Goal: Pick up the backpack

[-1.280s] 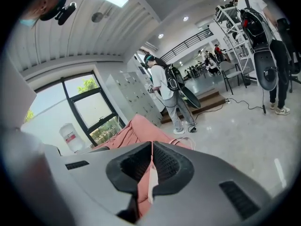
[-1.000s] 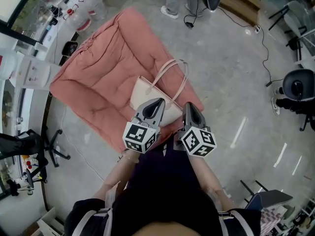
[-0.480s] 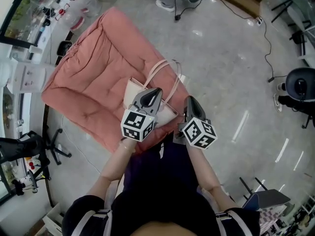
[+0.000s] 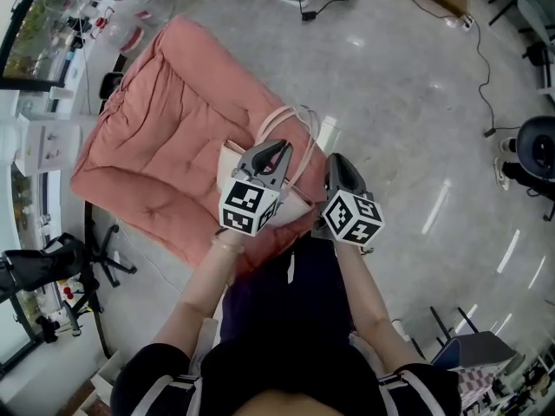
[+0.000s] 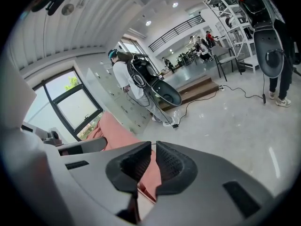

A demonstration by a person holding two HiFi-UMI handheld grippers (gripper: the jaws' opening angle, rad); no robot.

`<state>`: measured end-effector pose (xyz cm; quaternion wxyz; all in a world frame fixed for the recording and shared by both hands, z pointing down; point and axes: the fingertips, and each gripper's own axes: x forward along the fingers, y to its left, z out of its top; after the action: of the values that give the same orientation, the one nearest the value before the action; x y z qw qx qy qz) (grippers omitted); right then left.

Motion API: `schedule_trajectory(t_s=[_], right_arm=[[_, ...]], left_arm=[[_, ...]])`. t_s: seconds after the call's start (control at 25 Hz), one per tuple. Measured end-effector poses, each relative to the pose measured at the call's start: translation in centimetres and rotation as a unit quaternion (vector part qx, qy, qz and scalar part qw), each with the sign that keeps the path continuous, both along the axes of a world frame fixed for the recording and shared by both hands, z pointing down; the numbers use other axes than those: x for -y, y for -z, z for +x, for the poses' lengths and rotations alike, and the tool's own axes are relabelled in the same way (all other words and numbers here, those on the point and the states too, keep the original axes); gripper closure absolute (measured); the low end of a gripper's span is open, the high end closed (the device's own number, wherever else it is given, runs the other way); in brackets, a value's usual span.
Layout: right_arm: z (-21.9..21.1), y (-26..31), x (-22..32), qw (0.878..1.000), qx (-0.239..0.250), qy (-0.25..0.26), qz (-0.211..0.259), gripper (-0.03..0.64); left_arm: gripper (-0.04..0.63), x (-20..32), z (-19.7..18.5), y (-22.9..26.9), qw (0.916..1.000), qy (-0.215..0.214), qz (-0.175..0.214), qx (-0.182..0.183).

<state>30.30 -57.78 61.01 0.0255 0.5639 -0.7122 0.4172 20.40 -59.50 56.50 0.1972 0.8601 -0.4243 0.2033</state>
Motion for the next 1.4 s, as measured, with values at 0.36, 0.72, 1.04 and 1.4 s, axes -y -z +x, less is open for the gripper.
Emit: schedule_trajectory(t_s=[0.36, 0.72, 1.04, 1.4], right_arm=[[-0.5, -4.5, 4.2, 0.999, -0.003, 0.045, -0.009, 0.582], [-1.2, -8.8, 6.9, 0.993, 0.015, 0.106, -0.046, 0.433], [-2.0, -12.8, 8.0, 0.987, 0.067, 0.11, -0.095, 0.393], [-3.3, -16.3, 9.1, 0.981, 0.08, 0.117, -0.136, 0.393]], left_arm=[[0.569, 4.8, 1.7, -4.4, 0.9979, -0.033, -0.01, 0.054], [0.397, 8.4, 2.3, -9.3, 0.9838, -0.109, -0.057, 0.131], [0.368, 9.6, 1.9, -14.2, 0.9413, -0.189, -0.078, 0.269], [0.368, 11.7, 3.4, -17.1, 0.8647, -0.307, -0.062, 0.393]])
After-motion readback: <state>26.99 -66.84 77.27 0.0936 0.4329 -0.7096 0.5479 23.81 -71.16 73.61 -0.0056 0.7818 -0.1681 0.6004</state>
